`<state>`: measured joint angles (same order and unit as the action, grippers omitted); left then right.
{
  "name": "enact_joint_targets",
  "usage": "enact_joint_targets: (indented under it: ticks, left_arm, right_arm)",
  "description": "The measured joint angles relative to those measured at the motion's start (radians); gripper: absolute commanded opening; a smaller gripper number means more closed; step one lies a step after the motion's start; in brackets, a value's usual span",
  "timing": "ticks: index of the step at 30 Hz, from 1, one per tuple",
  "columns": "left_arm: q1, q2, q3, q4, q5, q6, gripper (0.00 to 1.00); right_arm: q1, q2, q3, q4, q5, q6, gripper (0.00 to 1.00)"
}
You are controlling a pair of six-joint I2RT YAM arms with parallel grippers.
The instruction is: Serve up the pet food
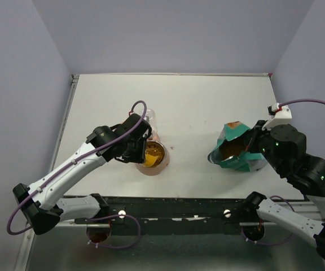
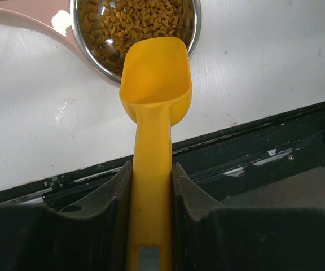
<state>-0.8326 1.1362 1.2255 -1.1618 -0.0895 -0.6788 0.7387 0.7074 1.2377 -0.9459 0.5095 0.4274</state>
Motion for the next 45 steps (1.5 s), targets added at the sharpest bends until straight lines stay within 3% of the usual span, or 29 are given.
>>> enact_joint_targets:
  ticks: [11, 21, 27, 40, 45]
  left_arm:
    - [0.087, 0.105, 0.113, -0.082, 0.084, 0.114, 0.0]
    - [0.098, 0.054, 0.118, -0.073, 0.084, 0.124, 0.0]
    - [0.093, -0.122, -0.009, 0.104, 0.1, 0.103, 0.0]
    - [-0.068, -0.558, -0.581, 0.716, -0.081, 0.248, 0.0]
    - [-0.074, -0.505, -0.669, 0.939, -0.083, 0.355, 0.0]
  right_arm:
    - [0.0, -0.001, 0.0, 0.0, 0.002, -0.002, 0.0]
    - [0.0, 0.002, 0.0, 0.0, 0.002, -0.002, 0.0]
    - [0.0, 0.013, 0.0, 0.001, 0.002, -0.002, 0.0]
    - [0.0, 0.04, 0.023, -0.01, 0.014, -0.018, 0.0]
    - [0.0, 0.05, 0.036, -0.023, 0.017, -0.017, 0.0]
